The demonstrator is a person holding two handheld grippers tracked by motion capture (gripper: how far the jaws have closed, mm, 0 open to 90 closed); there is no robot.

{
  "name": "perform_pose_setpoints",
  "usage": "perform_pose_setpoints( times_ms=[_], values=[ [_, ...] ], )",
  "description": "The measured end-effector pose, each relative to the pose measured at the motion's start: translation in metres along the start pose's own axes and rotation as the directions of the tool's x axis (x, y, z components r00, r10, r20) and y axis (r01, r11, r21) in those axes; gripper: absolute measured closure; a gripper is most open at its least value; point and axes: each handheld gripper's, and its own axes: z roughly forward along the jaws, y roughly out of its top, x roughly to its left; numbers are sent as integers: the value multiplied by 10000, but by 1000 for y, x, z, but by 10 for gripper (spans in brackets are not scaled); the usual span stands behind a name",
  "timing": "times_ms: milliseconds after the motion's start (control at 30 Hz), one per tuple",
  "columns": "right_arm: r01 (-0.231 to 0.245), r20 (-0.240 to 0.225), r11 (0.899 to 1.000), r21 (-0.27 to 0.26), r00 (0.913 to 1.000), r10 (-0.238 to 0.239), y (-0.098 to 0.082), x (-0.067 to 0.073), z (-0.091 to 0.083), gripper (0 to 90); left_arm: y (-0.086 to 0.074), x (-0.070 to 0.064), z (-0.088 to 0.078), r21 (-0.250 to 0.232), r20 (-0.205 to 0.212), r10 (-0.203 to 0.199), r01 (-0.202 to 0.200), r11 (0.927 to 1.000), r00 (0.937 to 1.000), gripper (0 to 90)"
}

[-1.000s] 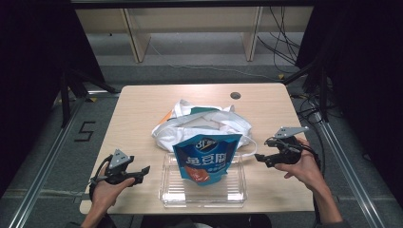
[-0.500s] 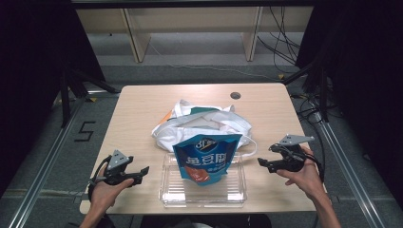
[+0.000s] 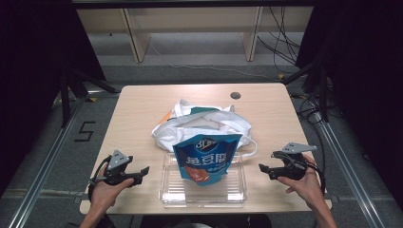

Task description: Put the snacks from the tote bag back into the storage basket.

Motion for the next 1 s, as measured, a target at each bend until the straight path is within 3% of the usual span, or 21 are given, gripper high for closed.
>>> perform_pose_setpoints(
  times_ms=[133,167,233,267,300,333,367,400,433,467,500,600,800,867,900,1000],
  values=[
    [28,3,9999,-170,10000,-28,-8,0,0,190,0,0,0,13,20,28,-28,10000,10000,206],
    [-421,77,9989,-188,9991,422,-12,3,-1,190,0,0,1,-40,15,-31,31,10000,10000,207],
    [-197,127,9994,-277,9997,201,-17,2,0,190,0,1,1,38,-7,107,-107,9999,9999,206],
    [-556,190,9983,-201,9982,560,-20,7,0,188,0,1,1,65,-19,131,-131,9999,9999,207],
    [-268,125,9996,-110,9996,270,-22,6,0,185,0,1,1,60,-23,129,-129,9999,9999,207],
    [-393,139,9991,-135,9991,394,-24,9,-1,185,0,1,1,57,-24,131,-130,9999,9999,207],
    [-147,170,9997,-179,9997,150,-25,9,-1,185,0,1,0,64,-24,137,-136,9999,9999,206],
    [-588,96,9983,-3,9982,588,-27,14,-3,184,0,1,1,59,-29,139,-139,9999,9999,207],
    [-135,334,9999,-73,9993,138,-27,12,-4,178,0,1,1,42,-31,137,-137,9999,9999,206],
    [-279,150,9996,-58,9995,279,-29,13,-4,175,0,1,1,33,-23,130,-130,9999,9999,207],
    [-572,250,9984,-52,9980,573,-30,17,-5,176,0,1,1,33,-22,139,-139,9999,9999,207],
    [-273,343,9996,50,9990,271,-34,16,-7,177,0,0,1,39,-54,12,-12,10000,10000,207],
    [-355,615,9987,358,9975,333,-43,22,-9,174,-1,0,1,20,-54,9,-9,10000,10000,207],
    [-425,382,9982,416,9984,410,-44,23,-11,175,-1,0,2,20,-52,33,-33,10000,10000,206],
    [-594,525,9973,423,9970,571,-45,24,-12,175,-1,0,2,34,-52,81,-81,10000,10000,206],
    [-396,520,9988,300,9979,380,-47,23,-12,177,-1,0,2,50,-14,39,-39,10000,10000,206]
  ],
)
